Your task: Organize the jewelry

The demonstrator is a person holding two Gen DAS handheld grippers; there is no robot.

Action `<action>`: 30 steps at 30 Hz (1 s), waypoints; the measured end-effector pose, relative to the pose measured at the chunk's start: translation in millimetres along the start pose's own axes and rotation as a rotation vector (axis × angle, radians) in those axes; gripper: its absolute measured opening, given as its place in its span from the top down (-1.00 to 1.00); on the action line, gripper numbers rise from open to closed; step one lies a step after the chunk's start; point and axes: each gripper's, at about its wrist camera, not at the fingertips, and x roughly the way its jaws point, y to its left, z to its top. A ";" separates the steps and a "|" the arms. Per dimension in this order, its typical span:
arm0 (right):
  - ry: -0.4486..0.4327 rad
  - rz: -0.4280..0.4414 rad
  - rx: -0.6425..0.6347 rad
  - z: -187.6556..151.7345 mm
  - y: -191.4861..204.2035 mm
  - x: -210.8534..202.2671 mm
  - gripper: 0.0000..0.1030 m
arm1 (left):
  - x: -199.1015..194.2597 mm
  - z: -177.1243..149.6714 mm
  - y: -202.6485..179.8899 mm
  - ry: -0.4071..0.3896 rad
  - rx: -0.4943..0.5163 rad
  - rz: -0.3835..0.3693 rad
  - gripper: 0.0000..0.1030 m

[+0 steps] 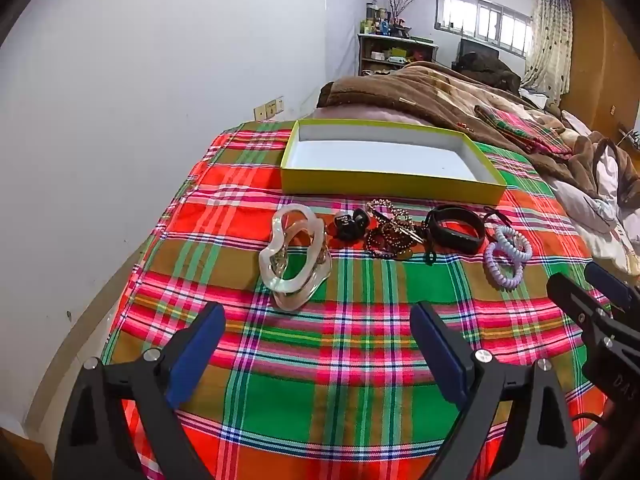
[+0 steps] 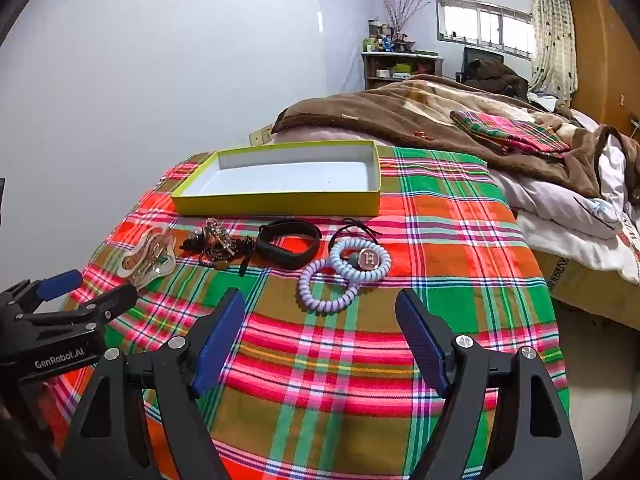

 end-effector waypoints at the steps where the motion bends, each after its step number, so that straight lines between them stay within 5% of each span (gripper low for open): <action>1: 0.000 -0.001 -0.003 -0.3 0.3 -0.1 -0.51 | 0.1 0.6 0.6 -0.002 -0.001 -0.002 -0.84; 30: -0.020 0.018 -0.041 12.3 20.2 10.3 -0.51 | 17.2 17.6 14.3 0.029 -0.010 -0.058 -0.83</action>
